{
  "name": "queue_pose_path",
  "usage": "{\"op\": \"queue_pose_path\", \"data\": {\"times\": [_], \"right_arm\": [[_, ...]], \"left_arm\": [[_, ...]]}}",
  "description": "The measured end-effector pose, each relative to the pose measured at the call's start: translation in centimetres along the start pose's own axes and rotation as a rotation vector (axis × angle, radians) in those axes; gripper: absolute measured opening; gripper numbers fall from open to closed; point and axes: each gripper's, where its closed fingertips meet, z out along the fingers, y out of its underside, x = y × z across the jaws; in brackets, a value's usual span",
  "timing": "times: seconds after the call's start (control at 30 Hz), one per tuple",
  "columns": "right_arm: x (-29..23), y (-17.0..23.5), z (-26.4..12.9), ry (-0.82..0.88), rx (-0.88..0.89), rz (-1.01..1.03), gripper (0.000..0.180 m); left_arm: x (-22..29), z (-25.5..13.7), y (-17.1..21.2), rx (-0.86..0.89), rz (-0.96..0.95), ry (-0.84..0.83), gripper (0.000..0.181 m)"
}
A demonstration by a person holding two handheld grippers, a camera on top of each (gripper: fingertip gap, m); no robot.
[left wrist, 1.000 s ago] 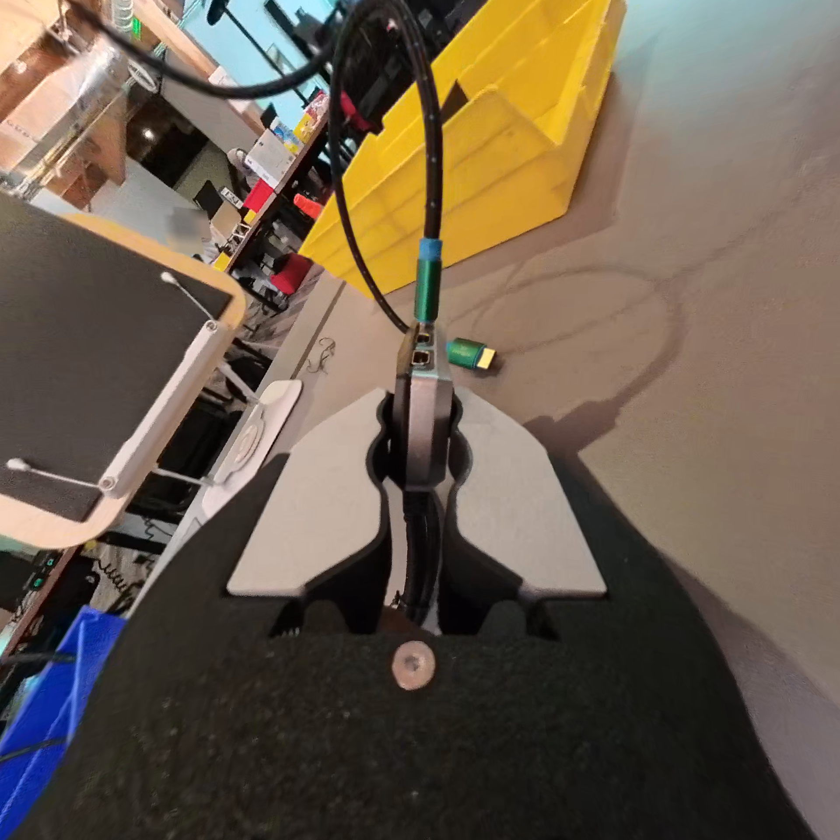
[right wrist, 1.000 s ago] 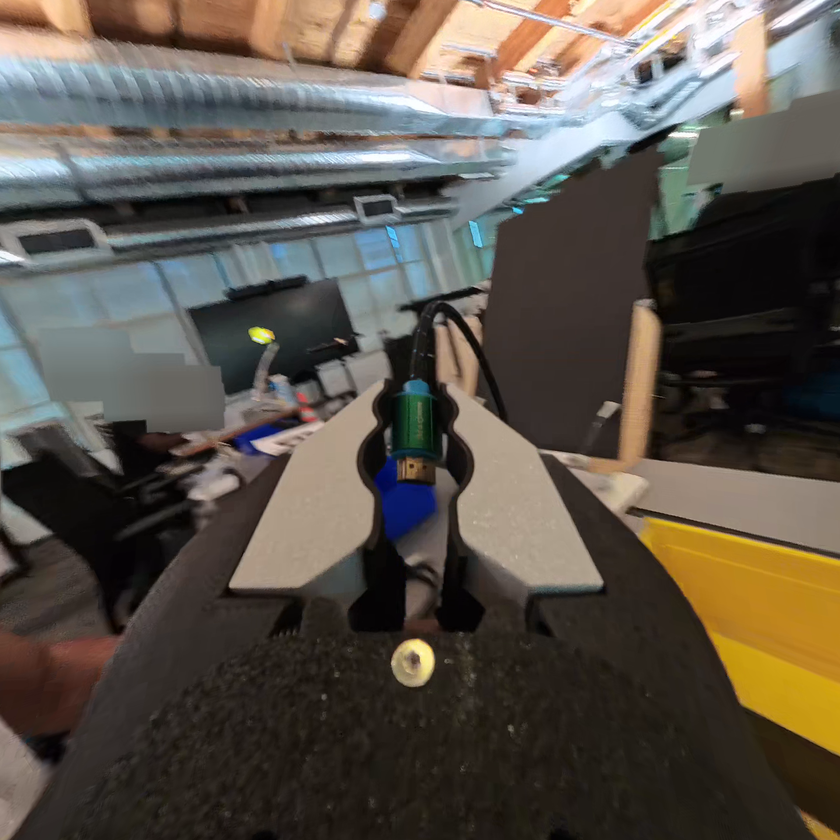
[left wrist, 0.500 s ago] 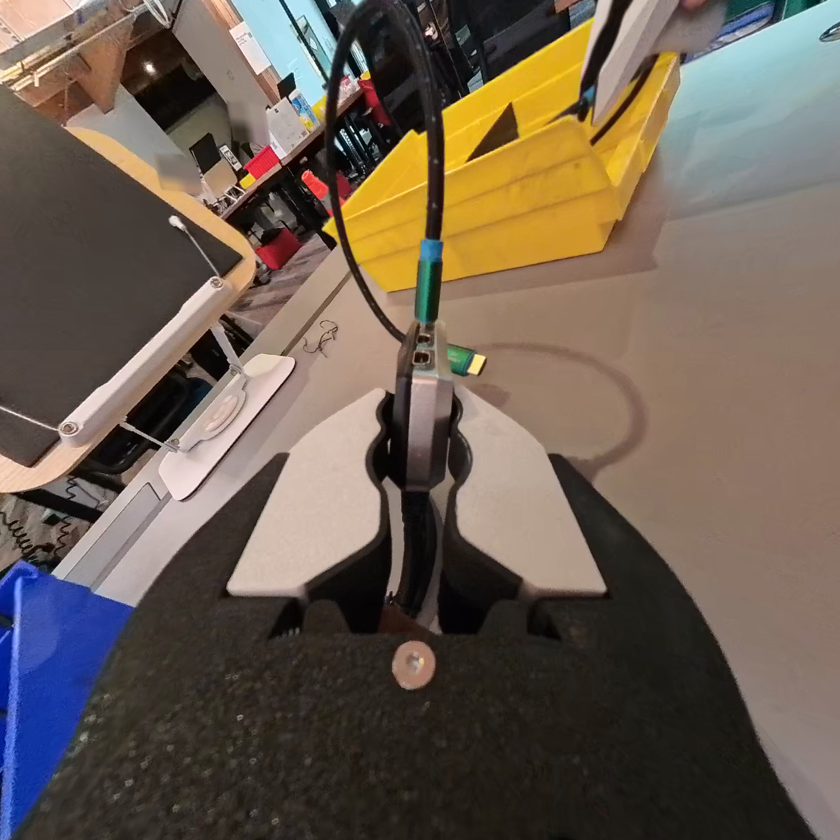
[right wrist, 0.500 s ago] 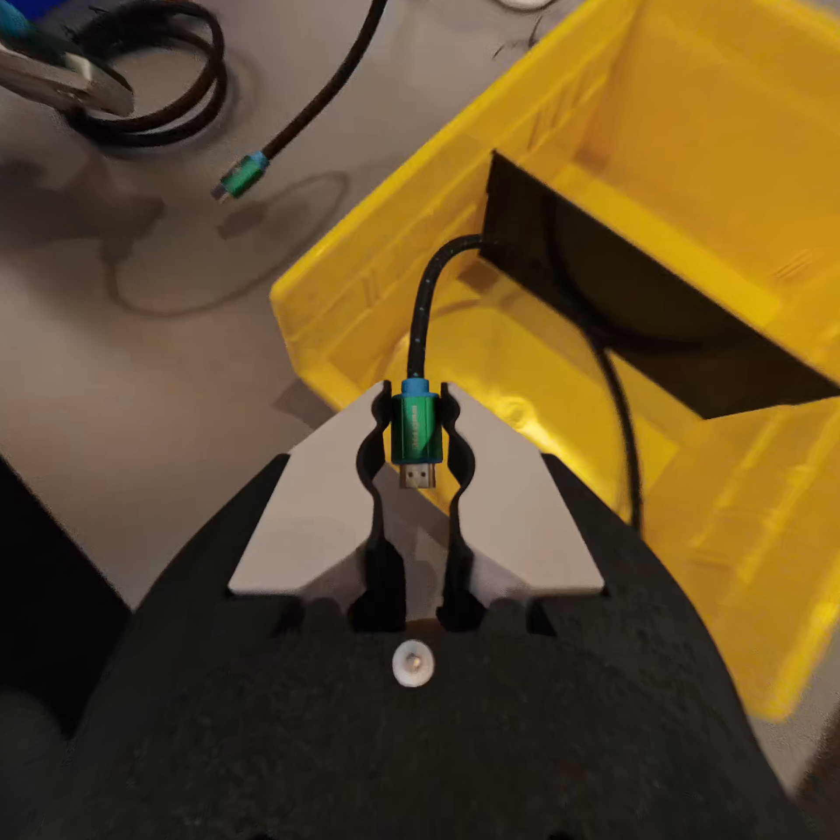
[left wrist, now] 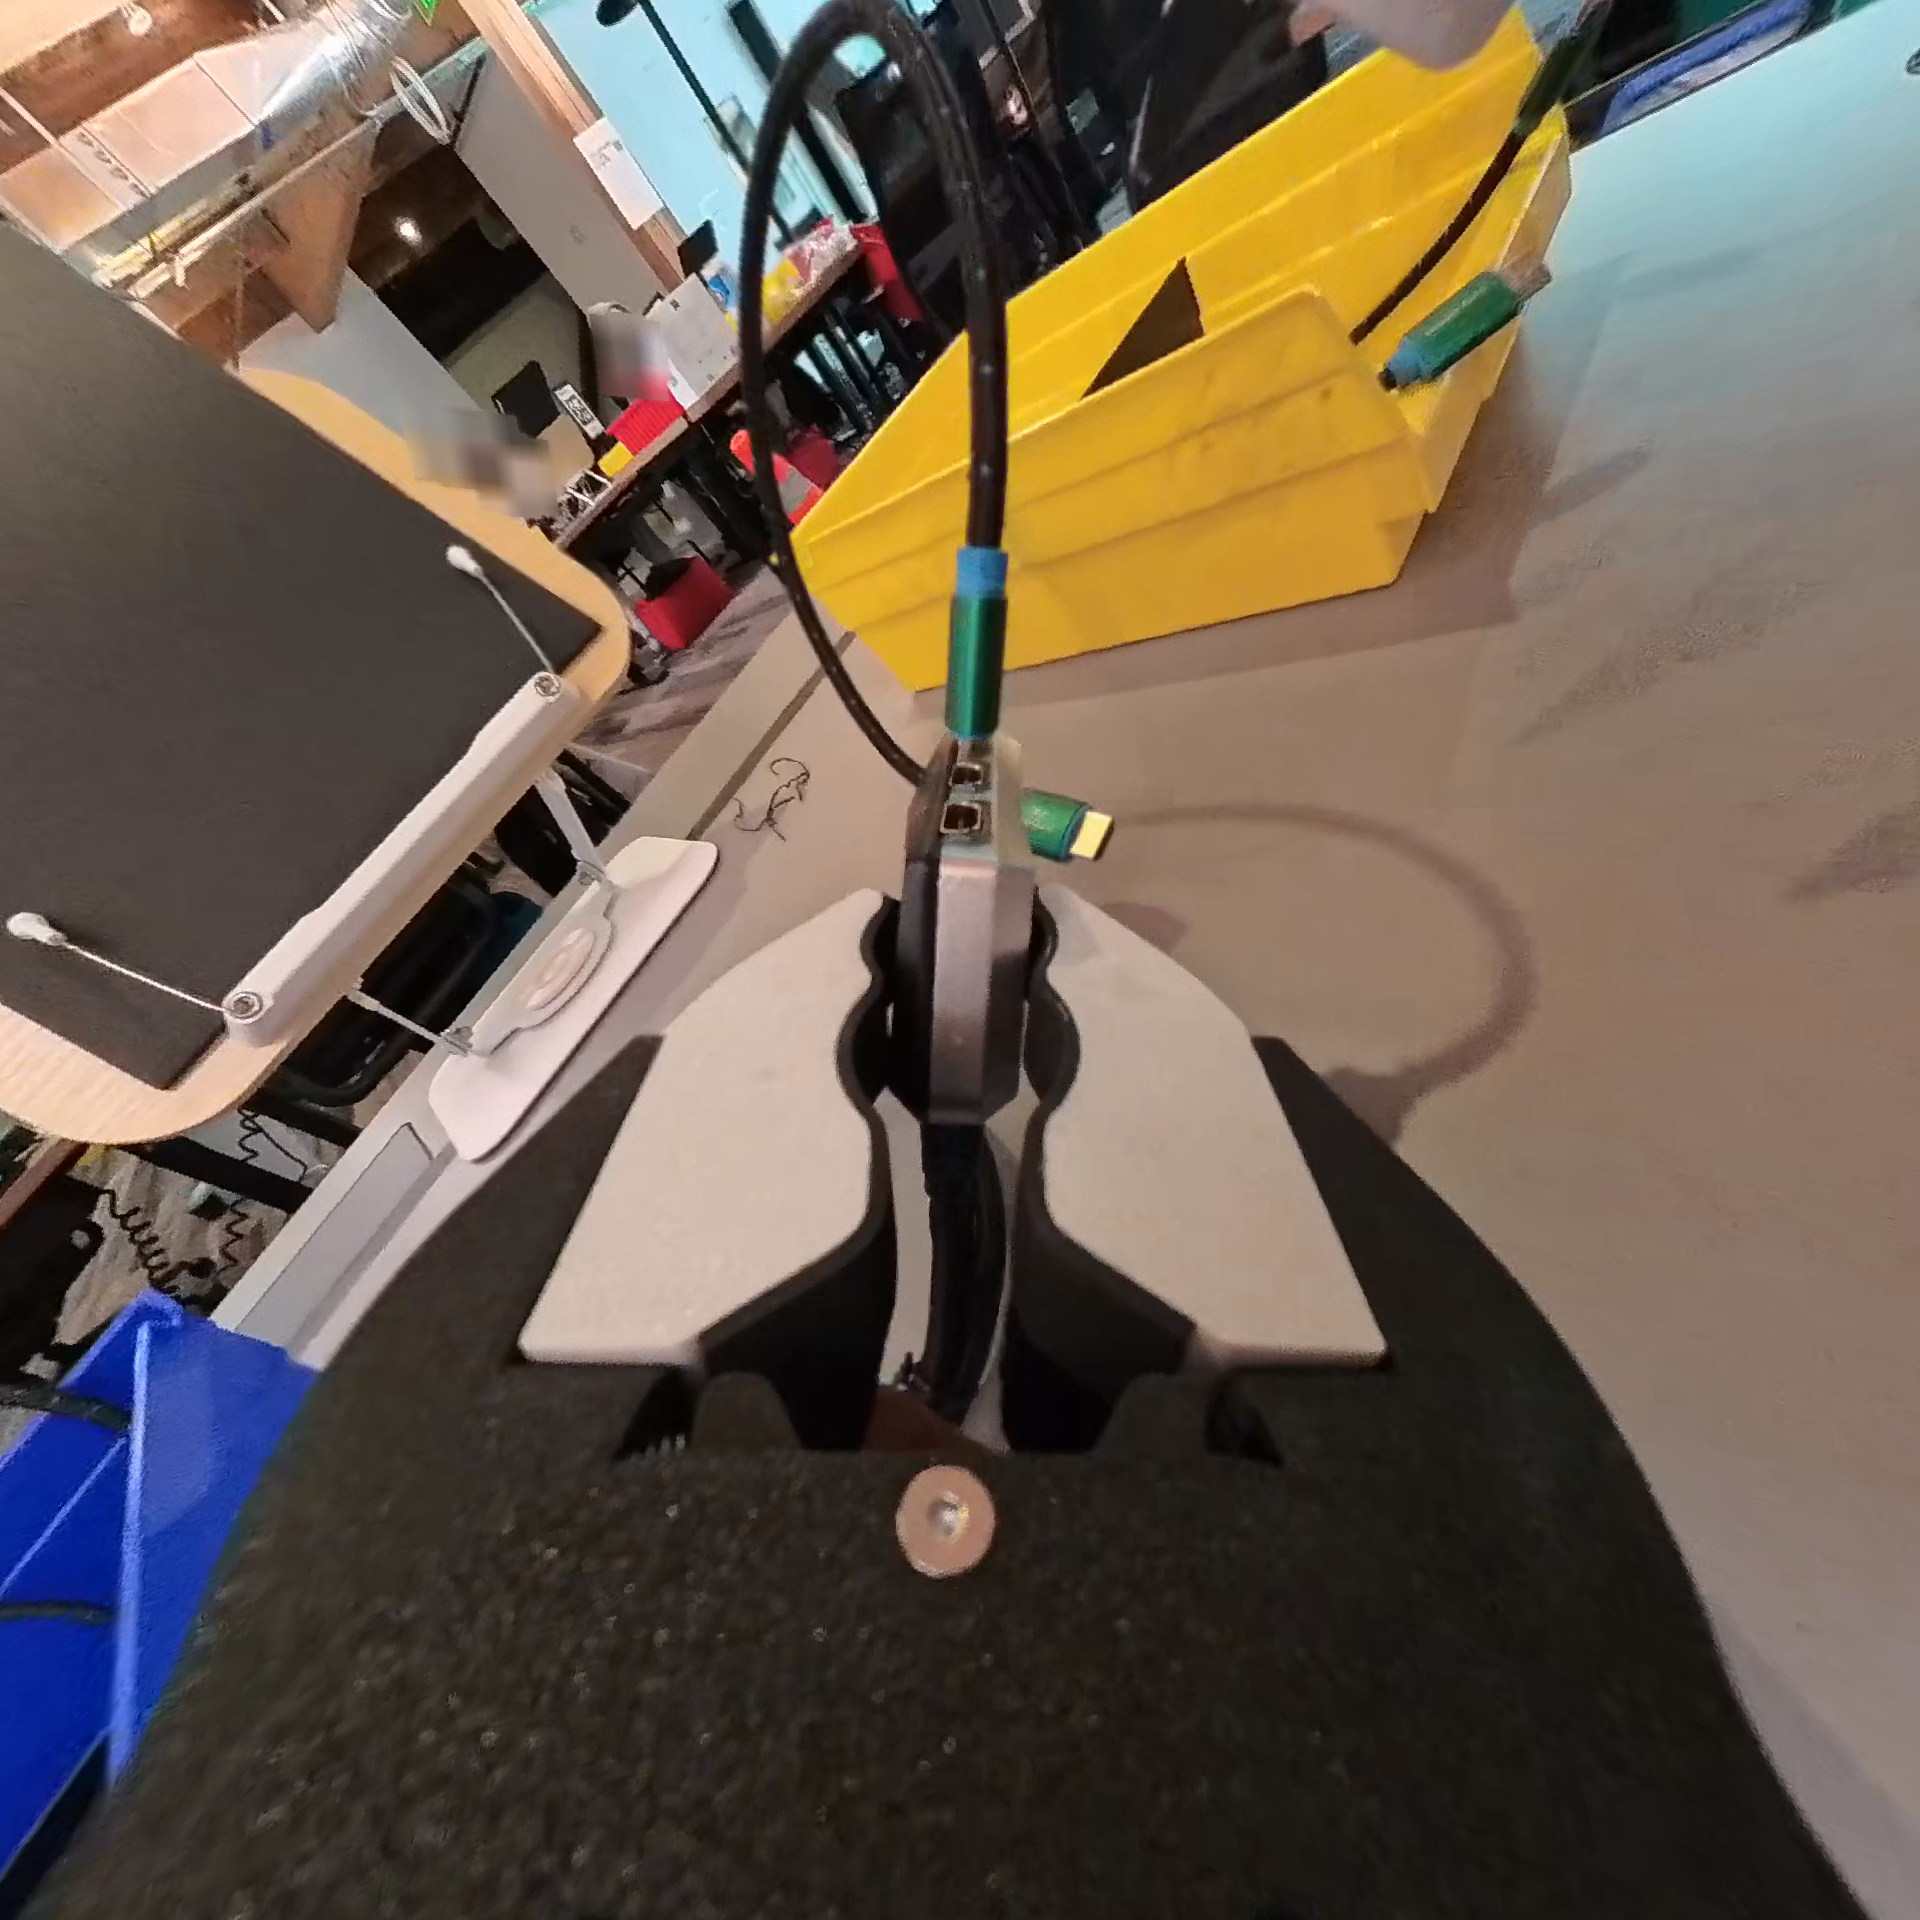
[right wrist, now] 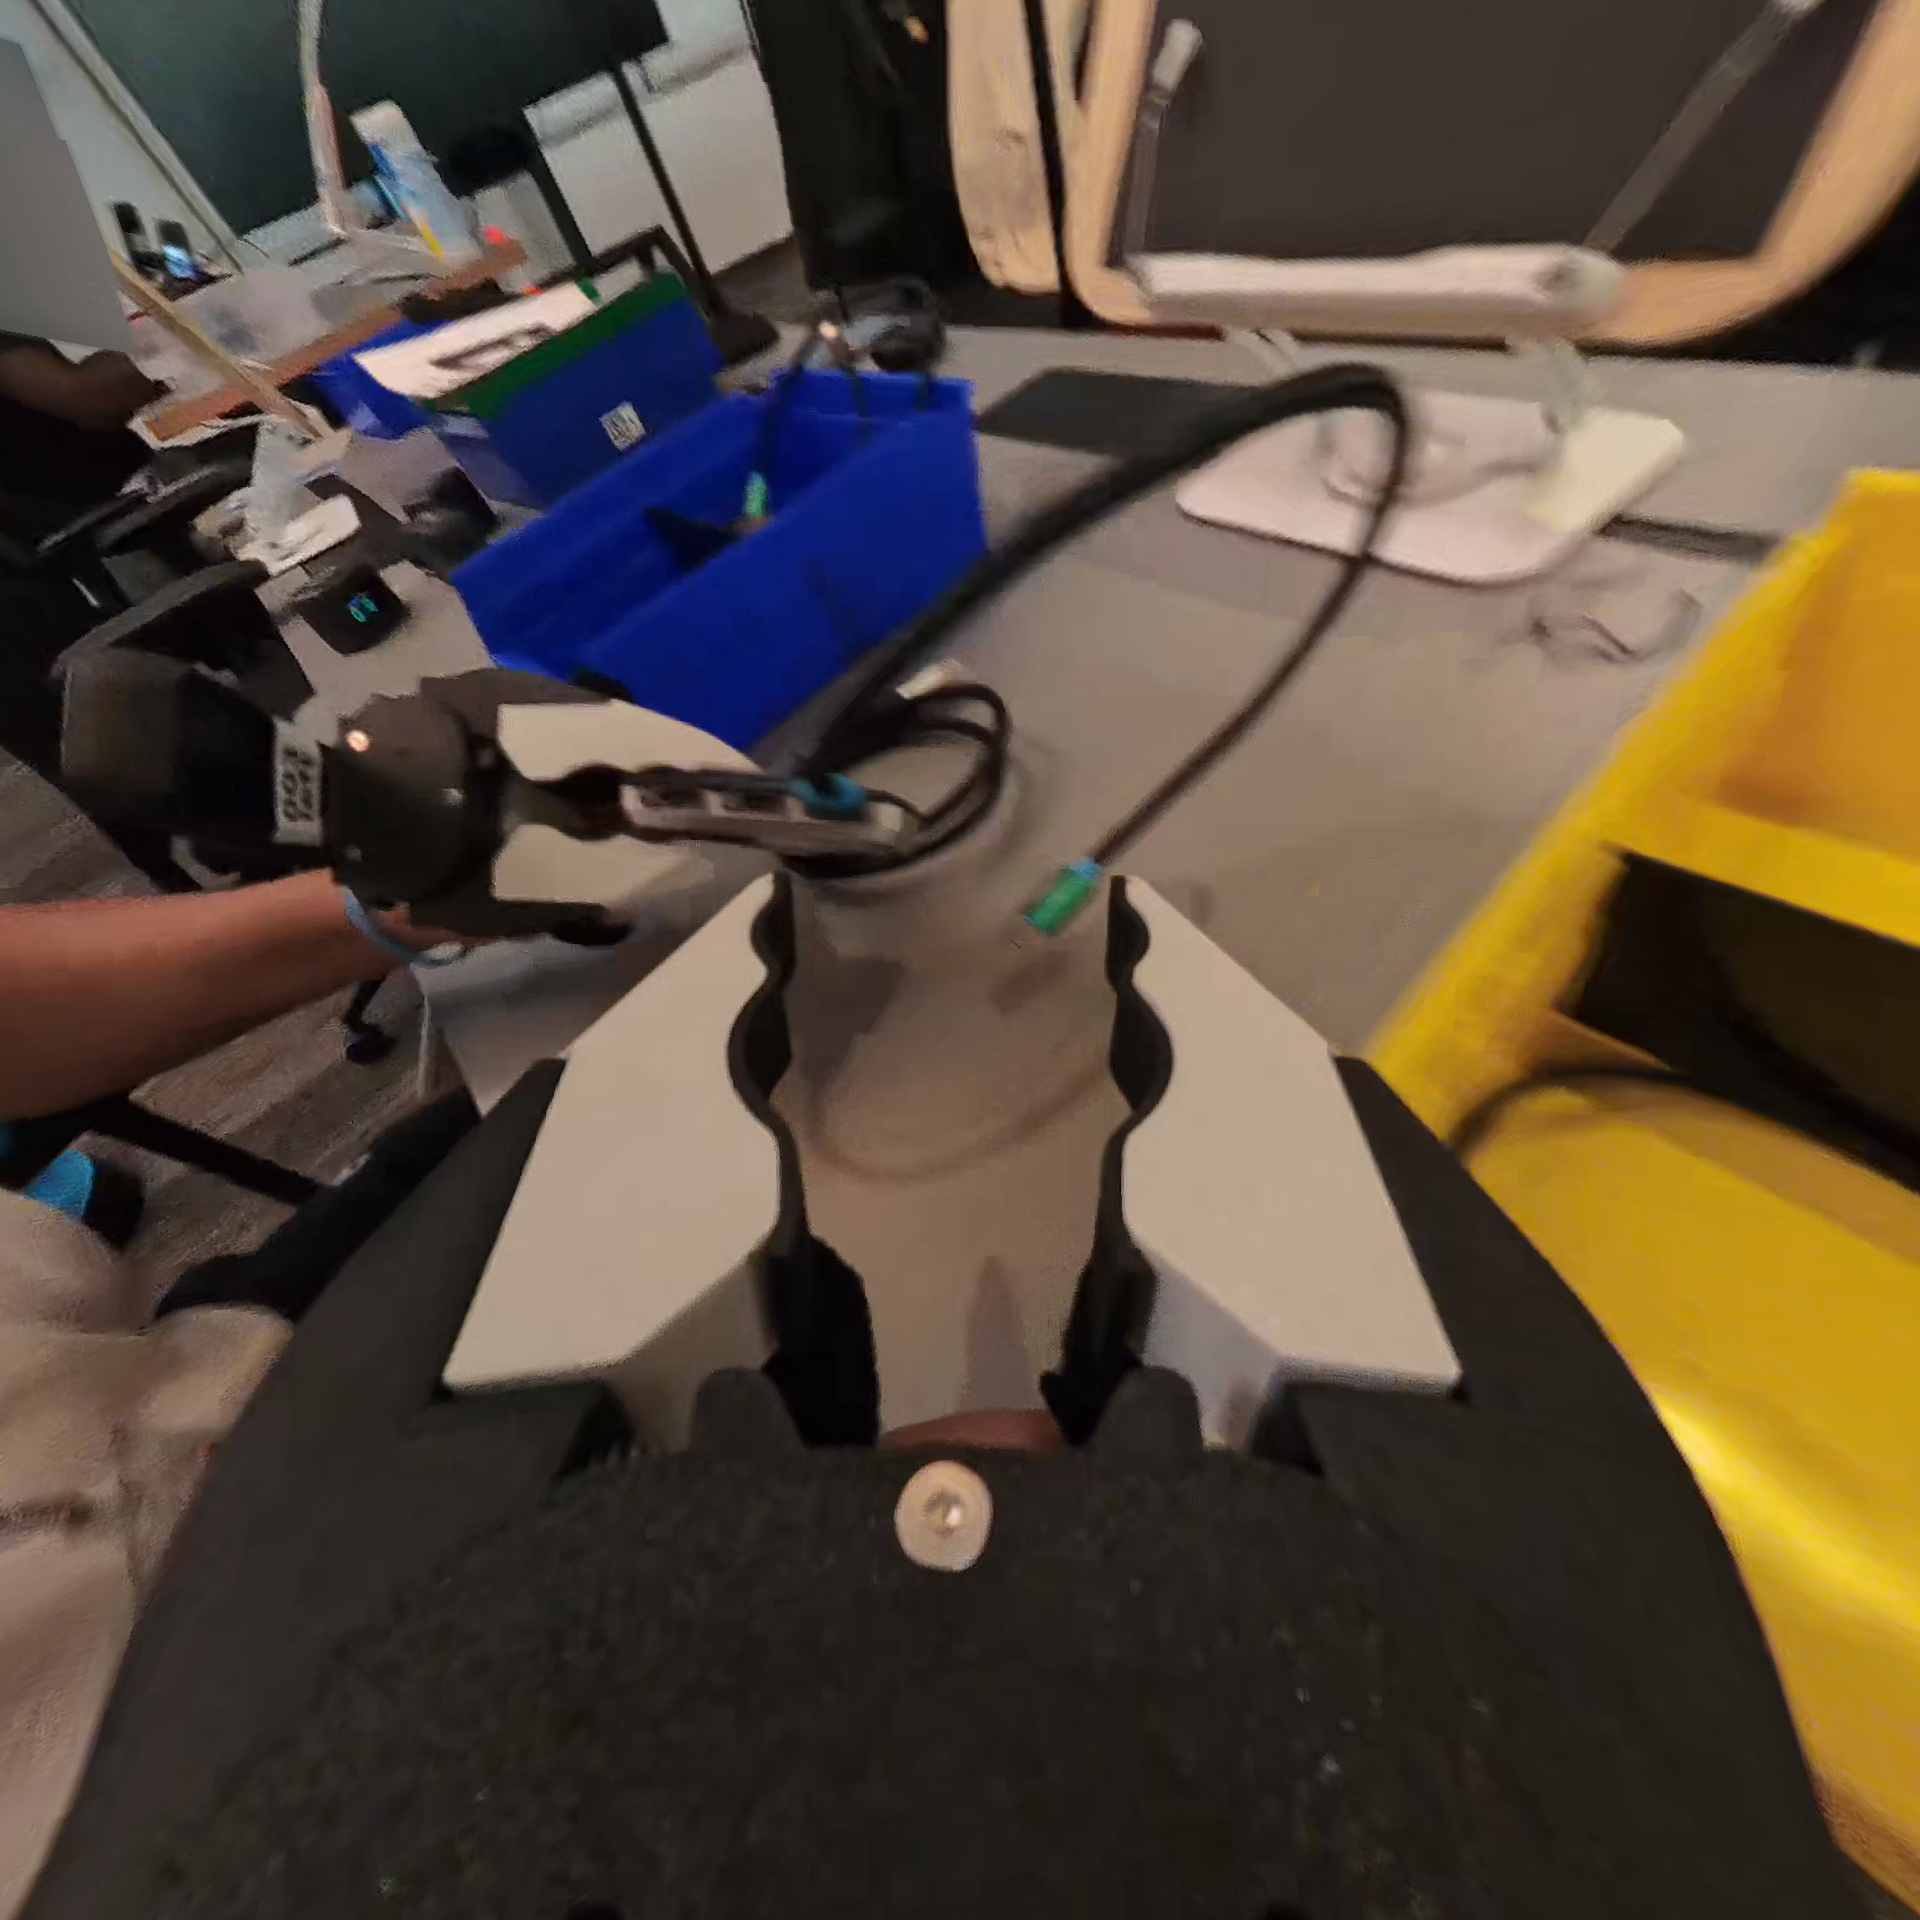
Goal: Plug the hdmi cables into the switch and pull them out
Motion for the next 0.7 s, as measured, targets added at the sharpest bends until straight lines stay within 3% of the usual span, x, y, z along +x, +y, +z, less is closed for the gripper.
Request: {"op": "queue_pose_path", "data": {"times": [0.1, 0.27, 0.37, 0.7], "right_arm": [[-4.2, 0.8, 5.2, -0.013, 0.077, -0.016, 0.060], [-4.9, 2.3, 9.7, 0.039, 0.109, 0.040, 0.049], [-4.2, 1.5, 9.5, 0.083, 0.188, 0.049, 0.020], [-3.7, 0.8, 8.7, 0.179, 0.357, 0.021, 0.019]], "left_arm": [[0.1, -0.1, -0.5, 0.014, 0.039, -0.044, 0.021], [0.3, -0.4, -1.0, 0.026, 0.029, -0.082, 0.021], [0.1, -0.5, -1.3, 0.036, 0.021, -0.089, 0.021], [0.4, 0.6, -0.9, -0.020, -0.092, -0.073, 0.022]]}}
